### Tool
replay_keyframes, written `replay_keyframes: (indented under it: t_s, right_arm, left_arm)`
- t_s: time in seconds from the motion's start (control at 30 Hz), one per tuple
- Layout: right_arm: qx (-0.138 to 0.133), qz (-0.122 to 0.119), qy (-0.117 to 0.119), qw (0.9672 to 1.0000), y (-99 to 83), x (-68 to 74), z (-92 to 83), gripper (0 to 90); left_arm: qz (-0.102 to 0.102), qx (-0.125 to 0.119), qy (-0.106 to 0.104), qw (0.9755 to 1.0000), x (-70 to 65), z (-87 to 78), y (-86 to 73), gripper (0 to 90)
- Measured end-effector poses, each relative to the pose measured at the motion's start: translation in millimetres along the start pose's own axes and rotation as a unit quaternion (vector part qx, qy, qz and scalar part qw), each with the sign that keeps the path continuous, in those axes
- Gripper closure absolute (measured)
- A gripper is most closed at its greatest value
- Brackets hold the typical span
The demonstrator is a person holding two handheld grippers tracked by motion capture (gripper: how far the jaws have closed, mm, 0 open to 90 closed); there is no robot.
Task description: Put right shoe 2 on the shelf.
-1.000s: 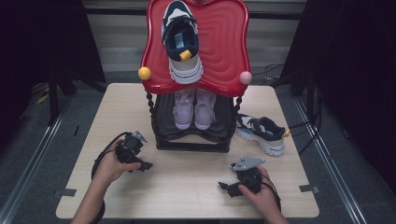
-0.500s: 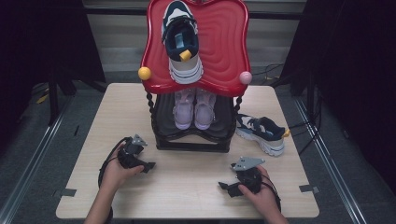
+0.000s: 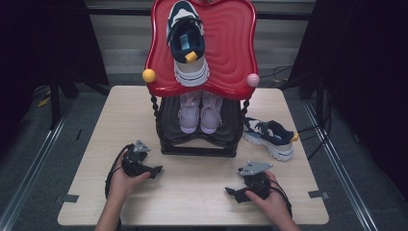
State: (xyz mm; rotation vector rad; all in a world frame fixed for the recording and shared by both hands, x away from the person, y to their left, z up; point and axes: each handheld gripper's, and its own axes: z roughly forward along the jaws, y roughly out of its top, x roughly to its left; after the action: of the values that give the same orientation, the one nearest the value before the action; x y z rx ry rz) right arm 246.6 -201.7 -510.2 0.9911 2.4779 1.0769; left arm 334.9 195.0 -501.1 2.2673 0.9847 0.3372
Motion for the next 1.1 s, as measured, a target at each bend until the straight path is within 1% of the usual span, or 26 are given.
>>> replay_keyframes:
  t_s: [0.07,0.23,0.27,0.3,0.33,0.53,0.6,0.67,0.73,0.9,0.97,1.1]
  right_arm:
    - [0.0,0.0,0.0,1.0,0.0,-0.1,0.0,13.0]
    - [0.0,-0.001,0.0,1.0,-0.2,0.0,-0.3,12.9]
    - [-0.001,-0.002,-0.002,1.0,-0.4,0.1,-0.4,12.9]
    - [-0.001,-0.003,-0.002,1.0,-0.4,0.1,-0.5,12.9]
    - [0.0,-0.002,-0.002,1.0,-0.5,0.3,-0.6,12.9]
    - [-0.005,0.006,-0.001,1.0,-1.7,-2.6,-2.6,16.6]
    - [-0.003,0.009,-0.003,0.9999,-2.5,-6.4,-4.5,16.9]
    - [-0.013,0.024,0.0,0.9996,-2.6,-13.0,-9.1,18.6]
    - [-0.014,0.028,-0.002,0.9995,-1.9,-18.8,-13.2,19.1]
    - [-0.017,0.029,-0.016,0.9993,3.5,-35.9,-27.5,21.6]
    - [-0.012,0.027,-0.021,0.9993,7.4,-42.6,-33.3,23.0]
    - [-0.012,0.02,-0.032,0.9992,16.3,-56.8,-43.4,25.9]
  left_arm:
    - [-0.005,-0.014,0.003,0.9999,-1.3,0.9,-2.8,11.6]
    - [-0.009,-0.028,0.006,0.9996,-2.6,2.8,-5.5,8.5]
    - [-0.005,-0.032,0.007,0.9994,-1.9,3.1,-6.4,7.8]
    - [-0.012,-0.039,0.007,0.9991,-2.7,4.0,-7.6,7.0]
    - [-0.01,-0.046,0.009,0.9989,-3.0,4.6,-8.9,6.2]
    - [-0.01,-0.045,0.01,0.9989,-2.8,4.7,-8.7,5.3]
    - [-0.011,-0.044,0.011,0.9989,-3.0,4.7,-8.7,5.1]
    - [-0.01,-0.044,0.011,0.9989,-2.9,4.7,-8.7,5.1]
    - [-0.01,-0.044,0.011,0.9989,-3.0,4.7,-8.7,5.0]
    - [-0.01,-0.044,0.011,0.9989,-2.9,4.7,-8.7,5.0]
    - [-0.011,-0.044,0.011,0.9989,-3.0,4.7,-8.7,5.0]
    - [-0.011,-0.044,0.011,0.9989,-3.0,4.7,-8.7,4.9]
